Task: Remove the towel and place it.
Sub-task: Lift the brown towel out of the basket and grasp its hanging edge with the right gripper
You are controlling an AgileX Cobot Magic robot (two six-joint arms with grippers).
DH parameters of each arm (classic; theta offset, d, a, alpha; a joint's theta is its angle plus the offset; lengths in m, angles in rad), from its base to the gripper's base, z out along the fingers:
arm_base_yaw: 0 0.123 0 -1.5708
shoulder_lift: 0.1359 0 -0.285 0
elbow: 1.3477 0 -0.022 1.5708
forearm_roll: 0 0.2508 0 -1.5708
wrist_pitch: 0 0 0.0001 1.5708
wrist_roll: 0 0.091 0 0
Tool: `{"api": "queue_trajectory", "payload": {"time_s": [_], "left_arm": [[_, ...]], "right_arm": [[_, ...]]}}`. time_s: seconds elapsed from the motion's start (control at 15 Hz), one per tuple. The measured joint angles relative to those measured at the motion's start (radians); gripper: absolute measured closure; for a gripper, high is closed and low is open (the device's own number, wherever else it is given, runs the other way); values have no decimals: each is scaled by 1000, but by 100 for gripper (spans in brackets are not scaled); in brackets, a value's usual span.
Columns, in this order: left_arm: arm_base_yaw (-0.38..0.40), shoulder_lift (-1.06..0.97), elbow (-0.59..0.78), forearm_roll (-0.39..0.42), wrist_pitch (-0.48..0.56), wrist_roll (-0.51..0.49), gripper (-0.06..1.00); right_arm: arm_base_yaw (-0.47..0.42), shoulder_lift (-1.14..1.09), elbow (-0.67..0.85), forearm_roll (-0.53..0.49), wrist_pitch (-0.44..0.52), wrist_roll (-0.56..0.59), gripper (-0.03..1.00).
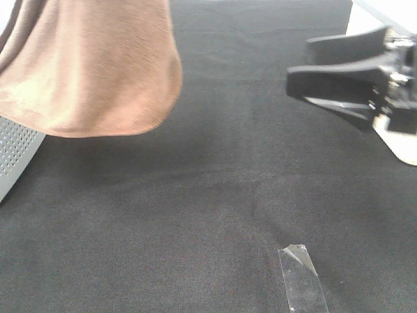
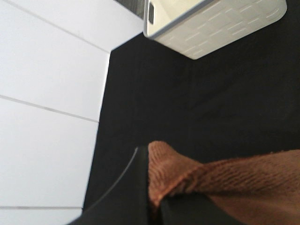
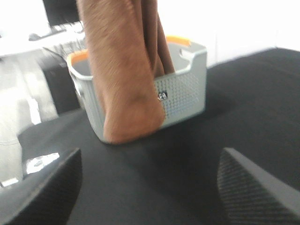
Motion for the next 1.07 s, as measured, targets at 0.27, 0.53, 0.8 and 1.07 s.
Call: {"api": "queue_trajectory", "payload": {"time_s": [0.27,0.53,0.8,1.07], "left_arm": [[-60,21,-2,4,-32,91,94],[-65,51,-2,23,-64,98,94],[-65,49,-2,22,-81,98,94],[-65,50,-2,22,-81,100,94]], "right_arm": [[10,235,-141,8,112,-50,24],[198,363,-233,-20,77,-23,24],[320,445,-336,-19,28,2,24],[348,485,-379,2,-52,28,24]]}}
